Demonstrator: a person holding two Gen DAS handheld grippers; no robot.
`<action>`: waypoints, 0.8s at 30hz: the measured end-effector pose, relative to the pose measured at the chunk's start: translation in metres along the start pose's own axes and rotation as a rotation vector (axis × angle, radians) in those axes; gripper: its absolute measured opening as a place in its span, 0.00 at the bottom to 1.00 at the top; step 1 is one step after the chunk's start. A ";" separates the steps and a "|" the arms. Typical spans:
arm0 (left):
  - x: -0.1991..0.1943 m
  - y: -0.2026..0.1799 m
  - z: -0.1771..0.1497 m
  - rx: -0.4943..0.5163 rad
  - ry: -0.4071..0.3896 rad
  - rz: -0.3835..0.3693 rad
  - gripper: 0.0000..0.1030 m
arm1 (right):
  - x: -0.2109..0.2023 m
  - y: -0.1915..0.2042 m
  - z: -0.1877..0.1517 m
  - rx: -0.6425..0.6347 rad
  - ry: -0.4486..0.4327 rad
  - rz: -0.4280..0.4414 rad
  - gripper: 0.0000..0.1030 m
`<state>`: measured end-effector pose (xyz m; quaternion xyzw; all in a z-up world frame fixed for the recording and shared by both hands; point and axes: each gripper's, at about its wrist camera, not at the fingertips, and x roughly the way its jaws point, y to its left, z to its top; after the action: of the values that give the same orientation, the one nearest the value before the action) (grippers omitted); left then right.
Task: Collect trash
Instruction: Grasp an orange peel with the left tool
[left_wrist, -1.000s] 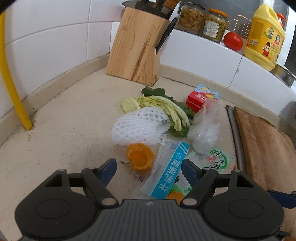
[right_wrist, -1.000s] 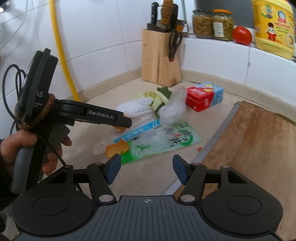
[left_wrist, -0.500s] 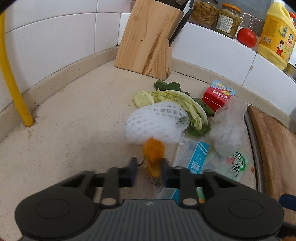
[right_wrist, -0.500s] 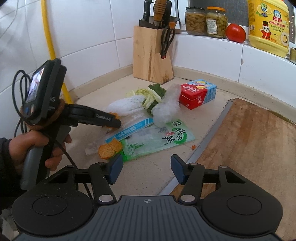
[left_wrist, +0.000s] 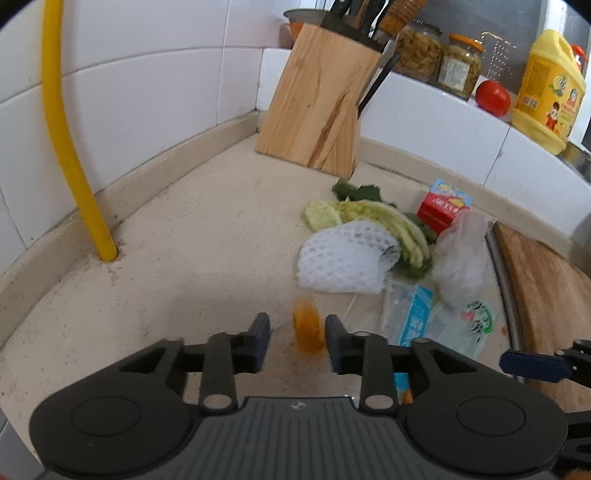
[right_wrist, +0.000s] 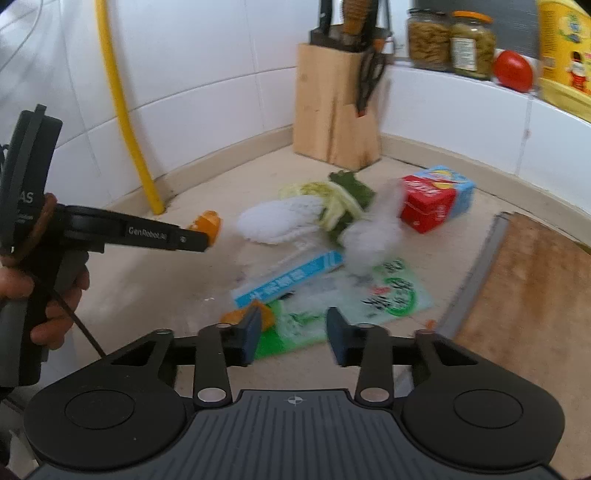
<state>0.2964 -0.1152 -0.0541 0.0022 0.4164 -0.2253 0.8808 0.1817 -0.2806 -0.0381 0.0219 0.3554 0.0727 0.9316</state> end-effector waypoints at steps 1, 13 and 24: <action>0.001 0.002 -0.001 -0.002 0.004 -0.002 0.29 | 0.005 0.003 0.002 -0.006 0.008 0.005 0.52; 0.017 0.013 0.002 0.005 0.012 -0.024 0.44 | 0.046 0.032 0.006 -0.068 0.071 0.020 0.65; 0.020 0.004 -0.009 0.091 0.022 -0.032 0.15 | 0.056 0.033 0.003 -0.065 0.119 0.020 0.32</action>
<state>0.3027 -0.1184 -0.0755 0.0380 0.4154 -0.2580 0.8714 0.2208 -0.2399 -0.0700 -0.0093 0.4072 0.0946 0.9084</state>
